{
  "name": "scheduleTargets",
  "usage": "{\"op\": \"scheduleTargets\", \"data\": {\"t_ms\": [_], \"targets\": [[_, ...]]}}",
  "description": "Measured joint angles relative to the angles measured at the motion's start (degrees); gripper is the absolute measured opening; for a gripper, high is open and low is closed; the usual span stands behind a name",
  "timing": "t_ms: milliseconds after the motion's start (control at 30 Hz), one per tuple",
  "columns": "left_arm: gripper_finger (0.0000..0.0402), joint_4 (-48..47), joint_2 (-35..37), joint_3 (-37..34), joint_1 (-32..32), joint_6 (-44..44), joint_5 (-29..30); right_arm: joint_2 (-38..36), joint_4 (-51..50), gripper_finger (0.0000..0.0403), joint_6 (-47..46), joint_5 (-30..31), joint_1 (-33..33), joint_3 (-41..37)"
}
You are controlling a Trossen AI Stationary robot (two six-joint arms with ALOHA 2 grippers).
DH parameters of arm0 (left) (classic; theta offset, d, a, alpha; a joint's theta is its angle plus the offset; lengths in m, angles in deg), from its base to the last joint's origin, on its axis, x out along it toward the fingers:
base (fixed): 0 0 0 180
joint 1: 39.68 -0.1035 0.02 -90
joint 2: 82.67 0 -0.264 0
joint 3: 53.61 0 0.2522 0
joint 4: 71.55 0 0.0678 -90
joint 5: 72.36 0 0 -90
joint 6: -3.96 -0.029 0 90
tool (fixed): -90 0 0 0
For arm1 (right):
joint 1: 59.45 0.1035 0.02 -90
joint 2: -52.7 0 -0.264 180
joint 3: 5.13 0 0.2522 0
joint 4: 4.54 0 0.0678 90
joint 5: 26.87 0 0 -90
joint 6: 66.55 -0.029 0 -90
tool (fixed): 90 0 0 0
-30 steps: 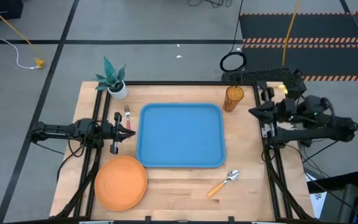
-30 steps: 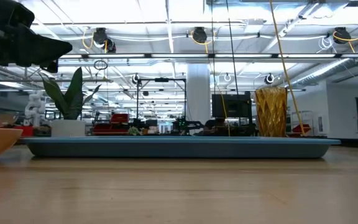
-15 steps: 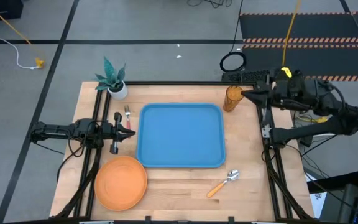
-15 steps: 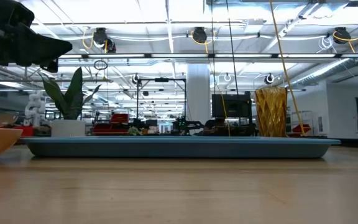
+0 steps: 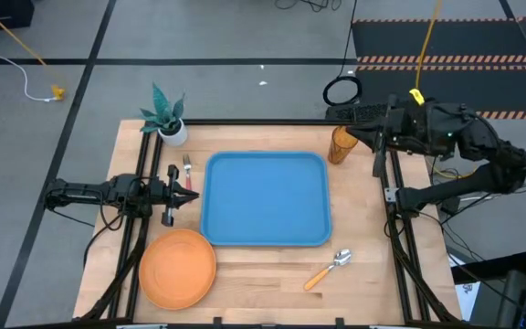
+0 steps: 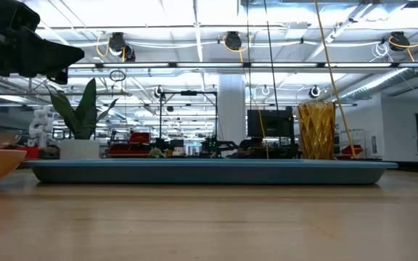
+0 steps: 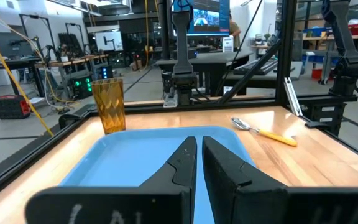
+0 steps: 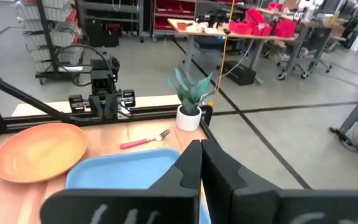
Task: Pick and place plate/cup/fork/spoon on tray
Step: Put the brown cup on the blue tray
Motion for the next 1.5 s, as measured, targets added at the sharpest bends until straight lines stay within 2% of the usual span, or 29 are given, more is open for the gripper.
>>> {"op": "scheduleTargets", "data": {"t_ms": [367, 733, 867, 967, 1067, 1200, 1333, 1500], "targets": [[0.0031, 0.04, 0.0, 0.02, 0.0, 0.02, -0.13, 7.63, -15.71, 0.0, -3.03, -0.06, -0.31, 7.04], [0.0031, 2.94, 0.0, 0.09, 0.0, 1.39, -0.11, 13.04, -30.35, 0.0, -4.81, 0.13, -8.68, 7.14], [0.0031, 6.85, 0.0, 0.09, 0.0, 4.94, -0.11, 13.79, -30.6, 0.0, -4.83, 0.06, -10.83, 7.14], [0.0031, 14.77, -0.39, 0.79, -0.04, 2.57, 0.11, 14.12, -30.49, 0.0, -4.83, 0.01, -11.98, 7.14], [0.0031, 12.98, -1.56, 6.15, 0.15, 3.47, -0.77, 14.12, -30.01, 0.0, -4.81, 0.0, -12.8, 6.77], [0.0031, 2.61, -5.63, 16.7, 0.2, 6.29, -0.75, 13.72, -29.59, 0.0, -4.81, -0.03, -13.46, 4.89], [0.0031, -4.44, -10.66, 26.12, 0.2, 11.85, 2.7, 13.62, -29.64, 0.0, -5.25, 0.0, -13.49, 2.27], [0.0031, -9.97, -17.24, 33.67, 0.21, 9.93, 2.98, 13.57, -29.61, 0.0, -7.75, -0.07, -13.49, -1.61]]}}
